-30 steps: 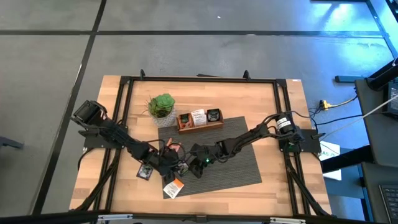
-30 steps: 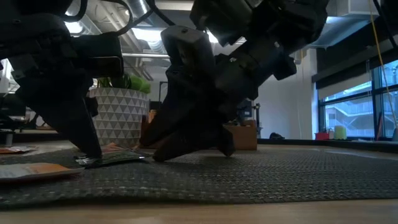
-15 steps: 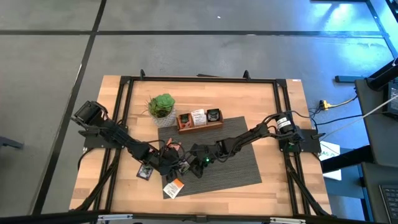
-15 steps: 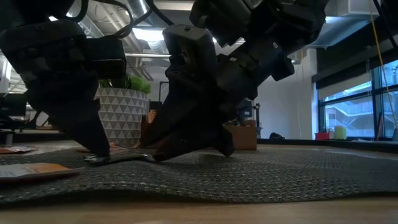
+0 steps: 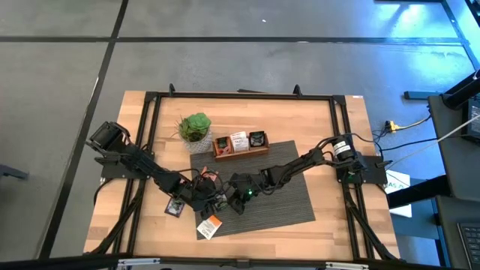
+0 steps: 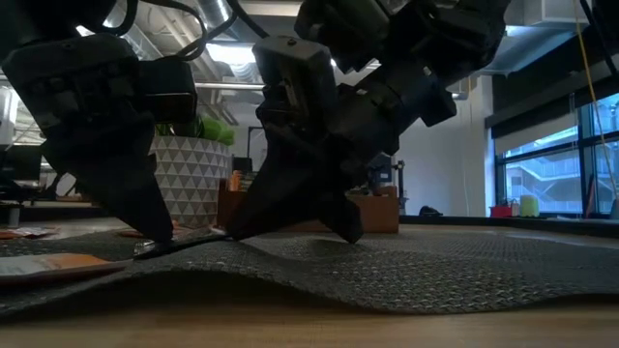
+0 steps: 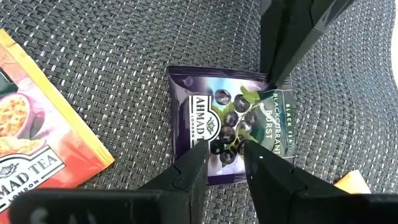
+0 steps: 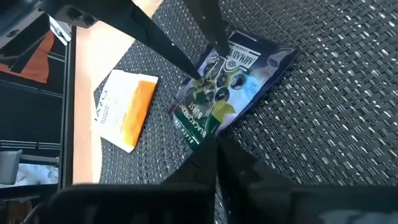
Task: Pick & Place Tea
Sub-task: Put the black tea bag into the right slot of the wooden organizer
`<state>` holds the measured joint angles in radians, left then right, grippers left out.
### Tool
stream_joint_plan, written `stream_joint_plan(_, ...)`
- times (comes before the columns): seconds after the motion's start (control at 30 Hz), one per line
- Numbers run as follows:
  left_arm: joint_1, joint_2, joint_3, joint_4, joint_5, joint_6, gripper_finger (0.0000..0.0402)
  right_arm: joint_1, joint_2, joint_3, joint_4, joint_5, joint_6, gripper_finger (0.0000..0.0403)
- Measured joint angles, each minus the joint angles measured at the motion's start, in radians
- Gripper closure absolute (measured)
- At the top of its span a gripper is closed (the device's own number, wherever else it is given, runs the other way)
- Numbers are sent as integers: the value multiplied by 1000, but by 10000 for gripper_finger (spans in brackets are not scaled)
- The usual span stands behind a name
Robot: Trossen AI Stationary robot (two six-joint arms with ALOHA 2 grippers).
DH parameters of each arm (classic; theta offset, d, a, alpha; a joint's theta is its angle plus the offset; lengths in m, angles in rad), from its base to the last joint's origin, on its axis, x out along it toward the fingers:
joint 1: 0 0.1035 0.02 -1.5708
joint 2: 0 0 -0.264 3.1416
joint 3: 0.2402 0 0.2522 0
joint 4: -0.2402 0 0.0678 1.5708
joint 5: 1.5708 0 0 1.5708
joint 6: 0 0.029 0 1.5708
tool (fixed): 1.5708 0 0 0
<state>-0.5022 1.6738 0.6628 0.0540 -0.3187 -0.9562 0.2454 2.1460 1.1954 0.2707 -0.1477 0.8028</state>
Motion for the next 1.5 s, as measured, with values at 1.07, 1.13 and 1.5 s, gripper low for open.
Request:
stream_joint_plan(1.07,1,-263,-1,104,48,294,300,7,-167,136,-523,196,-520,402)
stream_joint_plan(1.13,2,-264,-1,169,45,318,300,14,-165,170,-597,220,-576,402)
stream_joint_plan(1.5,8,-264,0,165,-75,450,277,47,-165,213,-666,314,-655,403)
